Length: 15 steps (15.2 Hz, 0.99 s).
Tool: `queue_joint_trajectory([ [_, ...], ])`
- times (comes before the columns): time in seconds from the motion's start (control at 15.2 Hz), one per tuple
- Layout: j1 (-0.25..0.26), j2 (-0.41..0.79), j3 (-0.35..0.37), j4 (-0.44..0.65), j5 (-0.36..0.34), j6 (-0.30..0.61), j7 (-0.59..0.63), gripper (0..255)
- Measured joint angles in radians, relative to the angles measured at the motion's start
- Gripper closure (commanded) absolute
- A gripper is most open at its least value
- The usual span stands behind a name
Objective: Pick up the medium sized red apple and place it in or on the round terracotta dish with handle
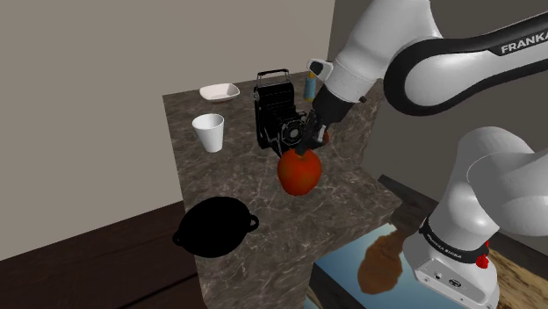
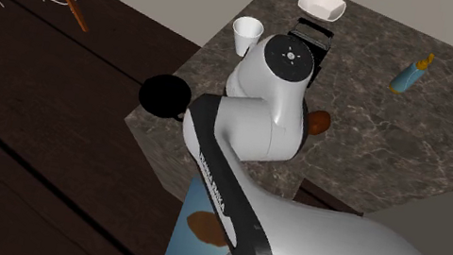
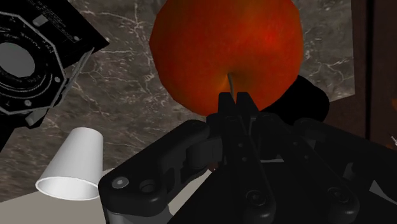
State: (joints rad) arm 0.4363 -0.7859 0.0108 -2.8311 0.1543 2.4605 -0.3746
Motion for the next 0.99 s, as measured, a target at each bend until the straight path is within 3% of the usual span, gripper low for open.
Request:
queue_joint_trajectory([
  [0.79, -0.013, -0.044, 0.002, 0.137, -0.018, -0.181, 0.021, 255],
  [0.99, 0.001, 0.015, 0.045, 0.205, -0.008, -0.186, 0.067, 255],
])
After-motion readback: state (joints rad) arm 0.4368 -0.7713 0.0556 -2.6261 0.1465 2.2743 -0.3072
